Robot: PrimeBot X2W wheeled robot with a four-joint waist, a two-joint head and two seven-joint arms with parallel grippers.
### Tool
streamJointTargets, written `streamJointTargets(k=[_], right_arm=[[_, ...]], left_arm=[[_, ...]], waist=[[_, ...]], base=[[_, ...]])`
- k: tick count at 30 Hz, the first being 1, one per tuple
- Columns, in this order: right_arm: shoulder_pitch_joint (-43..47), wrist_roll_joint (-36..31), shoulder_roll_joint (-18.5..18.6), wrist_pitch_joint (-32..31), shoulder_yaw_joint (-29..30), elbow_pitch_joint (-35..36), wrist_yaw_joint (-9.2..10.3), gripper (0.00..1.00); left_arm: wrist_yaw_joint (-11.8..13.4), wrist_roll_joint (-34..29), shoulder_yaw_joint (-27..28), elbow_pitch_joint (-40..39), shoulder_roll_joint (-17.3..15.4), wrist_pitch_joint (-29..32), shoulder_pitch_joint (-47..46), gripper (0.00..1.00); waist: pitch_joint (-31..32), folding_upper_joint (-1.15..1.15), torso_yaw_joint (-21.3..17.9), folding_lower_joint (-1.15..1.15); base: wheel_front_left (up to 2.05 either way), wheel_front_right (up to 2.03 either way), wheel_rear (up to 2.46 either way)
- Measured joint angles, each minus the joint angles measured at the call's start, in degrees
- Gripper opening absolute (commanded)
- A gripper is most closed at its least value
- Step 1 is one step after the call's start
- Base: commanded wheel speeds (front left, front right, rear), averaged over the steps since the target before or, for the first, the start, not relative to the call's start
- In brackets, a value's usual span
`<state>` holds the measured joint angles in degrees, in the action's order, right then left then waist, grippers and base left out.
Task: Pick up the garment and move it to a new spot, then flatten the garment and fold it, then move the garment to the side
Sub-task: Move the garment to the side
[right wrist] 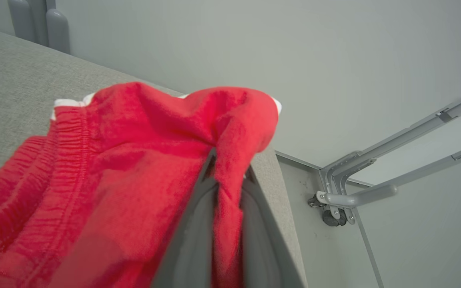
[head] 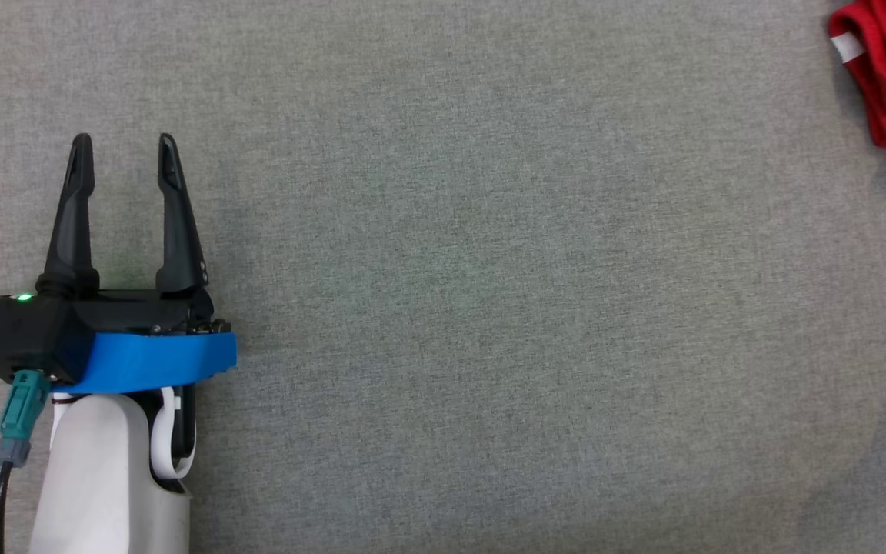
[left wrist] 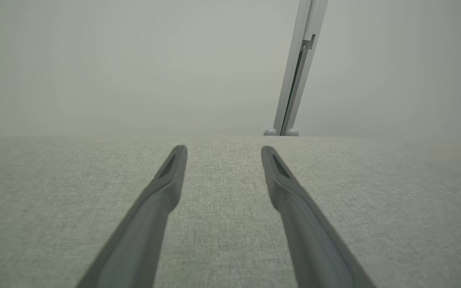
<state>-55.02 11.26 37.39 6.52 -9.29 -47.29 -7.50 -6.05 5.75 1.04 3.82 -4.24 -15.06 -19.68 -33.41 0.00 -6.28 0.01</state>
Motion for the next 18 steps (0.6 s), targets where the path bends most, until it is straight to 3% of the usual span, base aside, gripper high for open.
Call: streamJointTargets(k=[5, 6, 7, 8, 15, 18], right_arm=[[-2.57, -0.27, 0.87, -1.22, 0.51, -3.9, 0.0, 0.0], [-3.16, -0.62, 0.83, -0.85, 0.56, -4.66, 0.0, 0.05], [-3.84, -0.78, 0.82, -0.45, 0.73, -5.42, 0.0, 0.64], [-4.45, -0.91, 0.7, -0.15, 1.03, -6.2, 0.0, 1.0], [-6.1, -3.6, -0.77, 4.9, 4.32, -9.94, 0.01, 1.0], [-5.91, -4.33, -3.61, 7.13, 5.08, -9.12, 0.0, 1.0]], left_arm=[[-0.04, -0.22, -0.21, -0.49, -0.21, 0.0, -0.59, 1.0], [-0.04, -0.23, -0.21, -0.52, -0.29, 0.0, -0.66, 1.0], [-0.04, -0.23, -0.22, -0.54, -0.35, 0.0, -0.78, 1.0], [-0.04, -0.24, -0.22, -0.53, -0.37, 0.0, -0.83, 1.0], [0.03, -0.19, 0.02, 0.14, -0.32, 0.0, -0.89, 1.0], [0.04, 0.3, 0.24, 0.92, -0.18, 0.0, -0.28, 1.0]], waist=[[-0.96, 0.0, 0.36, 0.0], [-1.09, 0.0, 0.4, 0.0], [-1.22, 0.0, 0.45, 0.0], [-1.29, 0.0, 0.51, 0.0], [0.49, 0.0, 0.74, 0.0], [2.41, 0.0, 0.94, 0.0]], base=[[0.0, 0.0, 0.0], [0.0, 0.0, 0.0], [0.0, 0.0, 0.0], [0.0, 0.0, 0.0], [0.0, 0.0, 0.0], [0.0, 0.0, 0.0]])
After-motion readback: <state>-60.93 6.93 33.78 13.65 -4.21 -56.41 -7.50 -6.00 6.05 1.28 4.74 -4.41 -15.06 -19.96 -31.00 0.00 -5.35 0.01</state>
